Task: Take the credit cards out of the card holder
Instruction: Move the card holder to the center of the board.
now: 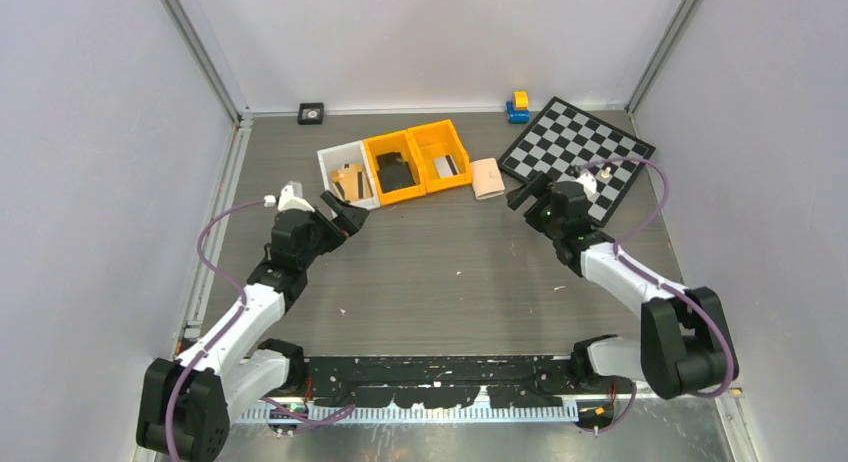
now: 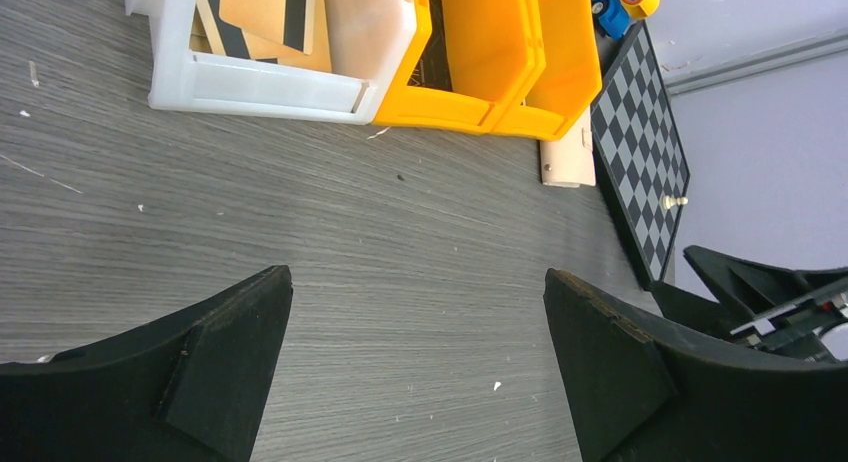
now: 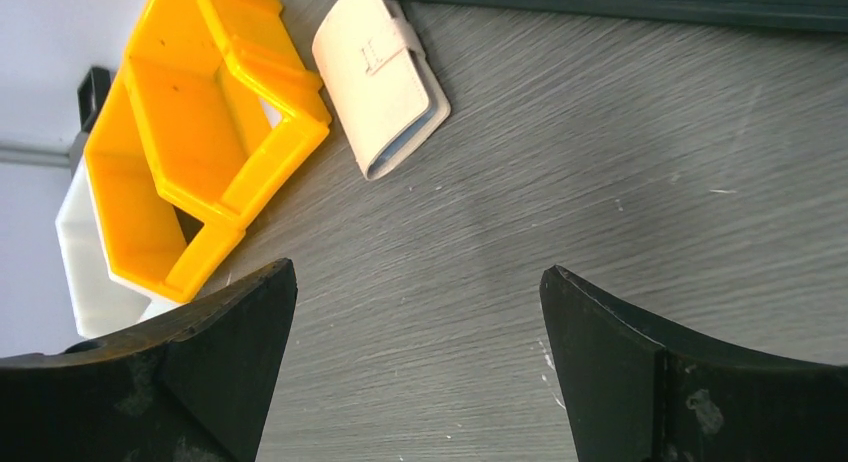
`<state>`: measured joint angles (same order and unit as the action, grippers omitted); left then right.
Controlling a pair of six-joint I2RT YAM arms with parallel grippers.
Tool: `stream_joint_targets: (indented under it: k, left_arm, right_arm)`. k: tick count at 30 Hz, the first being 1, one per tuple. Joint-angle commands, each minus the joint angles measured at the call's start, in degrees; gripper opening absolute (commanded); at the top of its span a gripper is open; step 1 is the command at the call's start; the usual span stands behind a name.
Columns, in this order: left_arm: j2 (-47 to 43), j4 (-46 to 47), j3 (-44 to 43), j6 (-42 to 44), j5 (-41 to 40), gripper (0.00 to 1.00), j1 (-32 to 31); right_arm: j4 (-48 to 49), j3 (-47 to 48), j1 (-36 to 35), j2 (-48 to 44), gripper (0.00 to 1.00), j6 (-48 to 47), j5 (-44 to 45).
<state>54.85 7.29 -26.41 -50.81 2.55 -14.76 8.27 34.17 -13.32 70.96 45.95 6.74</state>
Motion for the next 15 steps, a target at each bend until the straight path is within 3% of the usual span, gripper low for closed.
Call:
stream_joint_targets:
  k: [1, 15]
  left_arm:
    - [-1.0, 5.2, 0.5, -0.4, 0.8, 1.00, 0.3]
    - [0.2, 11.7, 2.2, 1.5, 6.7, 1.00, 0.2]
  right_arm:
    - [5.1, 3.7, 0.1, 5.3, 0.96, -1.9, -5.9]
    - [-1.2, 23.5, 0.1, 27.5, 0.92, -3.4, -10.8]
